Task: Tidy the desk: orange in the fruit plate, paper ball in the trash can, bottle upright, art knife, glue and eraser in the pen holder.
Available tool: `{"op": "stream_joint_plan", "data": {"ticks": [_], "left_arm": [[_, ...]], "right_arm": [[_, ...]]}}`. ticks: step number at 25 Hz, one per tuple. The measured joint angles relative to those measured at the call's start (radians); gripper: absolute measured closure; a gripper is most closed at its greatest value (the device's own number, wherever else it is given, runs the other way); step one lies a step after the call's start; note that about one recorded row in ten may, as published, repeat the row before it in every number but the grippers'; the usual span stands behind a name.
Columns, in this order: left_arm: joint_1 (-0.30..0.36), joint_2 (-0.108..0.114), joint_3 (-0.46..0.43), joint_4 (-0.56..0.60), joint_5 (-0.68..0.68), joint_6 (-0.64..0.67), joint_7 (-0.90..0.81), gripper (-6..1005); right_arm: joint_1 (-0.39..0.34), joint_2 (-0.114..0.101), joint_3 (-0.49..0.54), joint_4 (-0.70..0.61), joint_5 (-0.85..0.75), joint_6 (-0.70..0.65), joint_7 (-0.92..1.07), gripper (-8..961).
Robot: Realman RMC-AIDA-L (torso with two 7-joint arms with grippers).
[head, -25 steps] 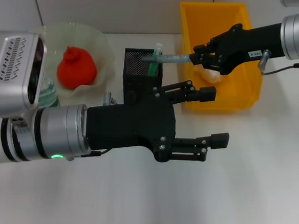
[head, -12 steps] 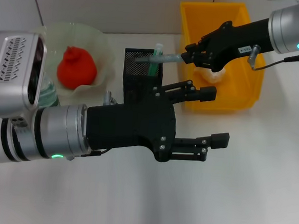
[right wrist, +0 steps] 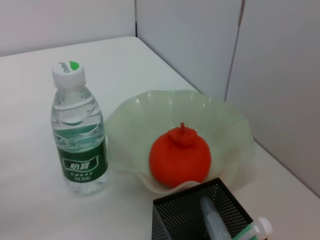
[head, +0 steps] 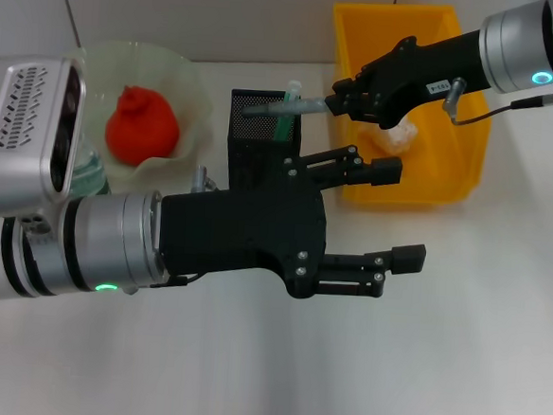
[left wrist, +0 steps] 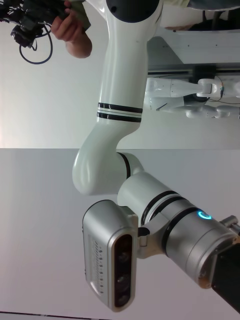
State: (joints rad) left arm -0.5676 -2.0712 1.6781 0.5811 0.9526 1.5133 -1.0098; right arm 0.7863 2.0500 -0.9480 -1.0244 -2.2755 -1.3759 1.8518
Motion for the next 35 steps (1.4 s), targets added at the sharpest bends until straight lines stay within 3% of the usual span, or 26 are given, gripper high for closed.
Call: {"op": "stream_joint_plan", "data": {"ticks": [13, 35], "left_arm": [[-0.002, 0.000, 0.000, 0.000, 0.000, 0.001, 0.001, 184], [-0.002, 0.000, -0.002, 0.002, 0.000, 0.004, 0.000, 184]], "right_arm": [[0.041, 0.000, -0.006, 0.047, 0.000, 0.021, -0.001, 805], [0.040, -0.002, -0.027, 0.052, 0.001, 0.053, -0.003, 805]]}}
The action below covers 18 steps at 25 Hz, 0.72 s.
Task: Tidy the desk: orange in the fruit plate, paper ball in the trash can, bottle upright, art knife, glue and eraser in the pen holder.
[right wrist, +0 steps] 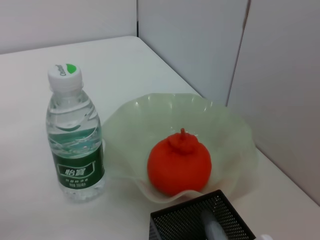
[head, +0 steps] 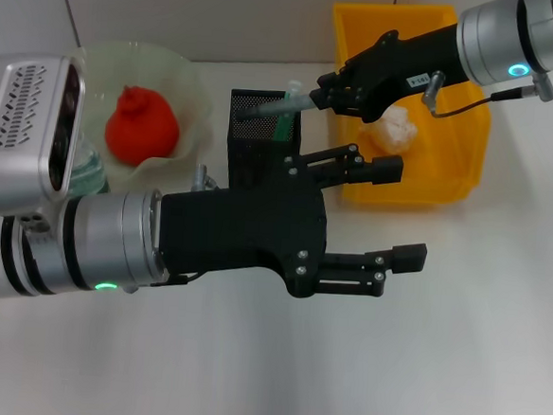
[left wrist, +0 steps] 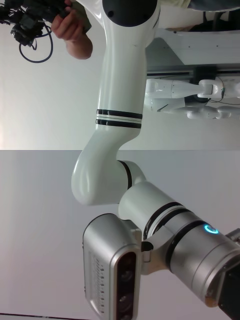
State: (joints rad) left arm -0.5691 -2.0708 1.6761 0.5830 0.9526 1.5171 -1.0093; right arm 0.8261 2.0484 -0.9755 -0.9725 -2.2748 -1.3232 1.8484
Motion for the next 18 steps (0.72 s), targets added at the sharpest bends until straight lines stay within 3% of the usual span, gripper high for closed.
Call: {"op": "stream_joint_plan", "data": {"ticks": [18], "left_arm": [[-0.002, -0.002, 0.002, 0.002, 0.000, 0.000, 0.000, 184]], "right_arm": [[0.001, -0.001, 0.000, 0.000, 0.000, -0.001, -0.003, 804]]}}
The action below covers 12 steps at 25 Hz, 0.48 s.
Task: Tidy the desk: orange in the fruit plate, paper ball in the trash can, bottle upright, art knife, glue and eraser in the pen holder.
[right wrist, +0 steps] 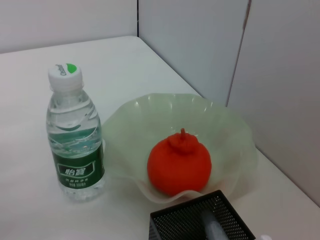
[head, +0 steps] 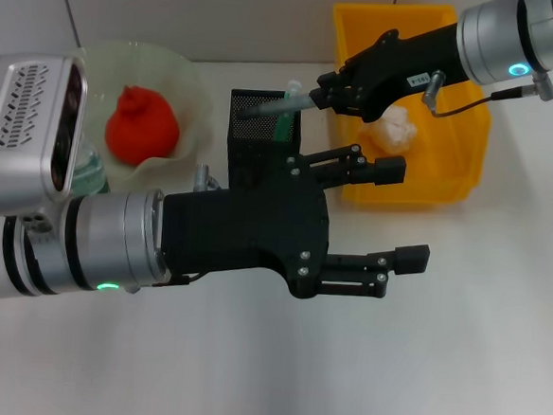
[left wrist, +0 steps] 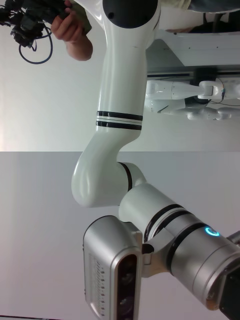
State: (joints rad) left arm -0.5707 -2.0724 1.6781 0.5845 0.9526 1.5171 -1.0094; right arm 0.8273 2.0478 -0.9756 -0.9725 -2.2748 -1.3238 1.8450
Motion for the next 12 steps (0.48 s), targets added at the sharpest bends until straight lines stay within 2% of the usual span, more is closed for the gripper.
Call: {"op": "stream_joint_plan", "data": {"ticks": [12], "left_arm": [[0.000, 0.000, 0.000, 0.000, 0.000, 0.000, 0.000, 184]], "right_arm": [[0.004, 0.000, 0.000, 0.011, -0.002, 0.006, -0.009, 805]]}}
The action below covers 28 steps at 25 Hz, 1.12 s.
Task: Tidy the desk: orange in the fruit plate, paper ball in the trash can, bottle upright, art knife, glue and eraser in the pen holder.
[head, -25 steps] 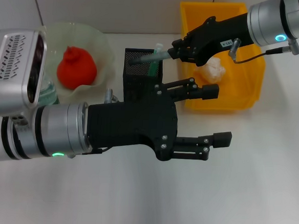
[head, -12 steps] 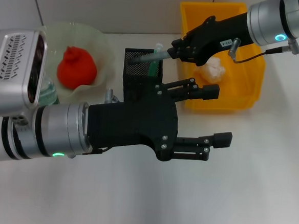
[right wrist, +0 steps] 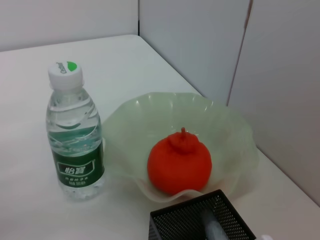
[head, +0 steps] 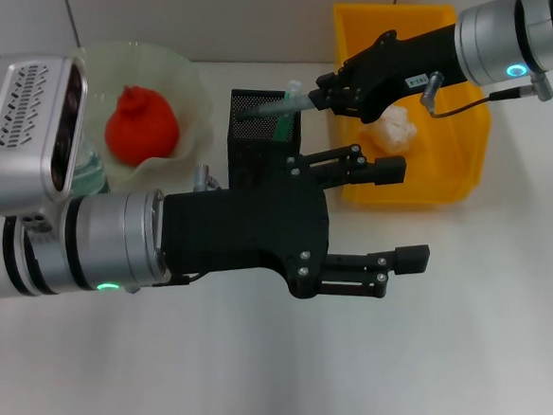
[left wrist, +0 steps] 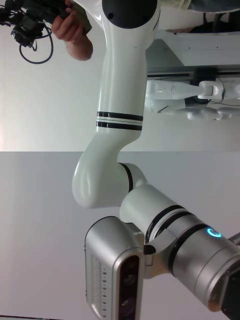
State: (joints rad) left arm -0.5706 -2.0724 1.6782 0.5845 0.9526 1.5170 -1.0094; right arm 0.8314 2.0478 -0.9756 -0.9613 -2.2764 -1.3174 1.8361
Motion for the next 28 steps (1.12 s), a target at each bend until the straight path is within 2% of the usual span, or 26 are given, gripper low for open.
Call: {"op": "stream_joint_plan", "data": {"ticks": [14, 27, 28], "left_arm": [[0.000, 0.001, 0.002, 0.000, 0.001, 0.000, 0.000, 184], [-0.006, 0.003, 0.011, 0.000, 0.003, 0.002, 0.000, 184], [-0.006, 0.003, 0.011, 0.000, 0.003, 0.002, 0.000, 184]], "right_arm": [[0.004, 0.001, -0.004, -0.009, 0.002, -0.017, 0.002, 804], [0.004, 0.003, -0.012, -0.028, 0.002, -0.010, -0.001, 410], [0.004, 0.003, -0.012, -0.028, 0.002, -0.010, -0.001, 402]]}}
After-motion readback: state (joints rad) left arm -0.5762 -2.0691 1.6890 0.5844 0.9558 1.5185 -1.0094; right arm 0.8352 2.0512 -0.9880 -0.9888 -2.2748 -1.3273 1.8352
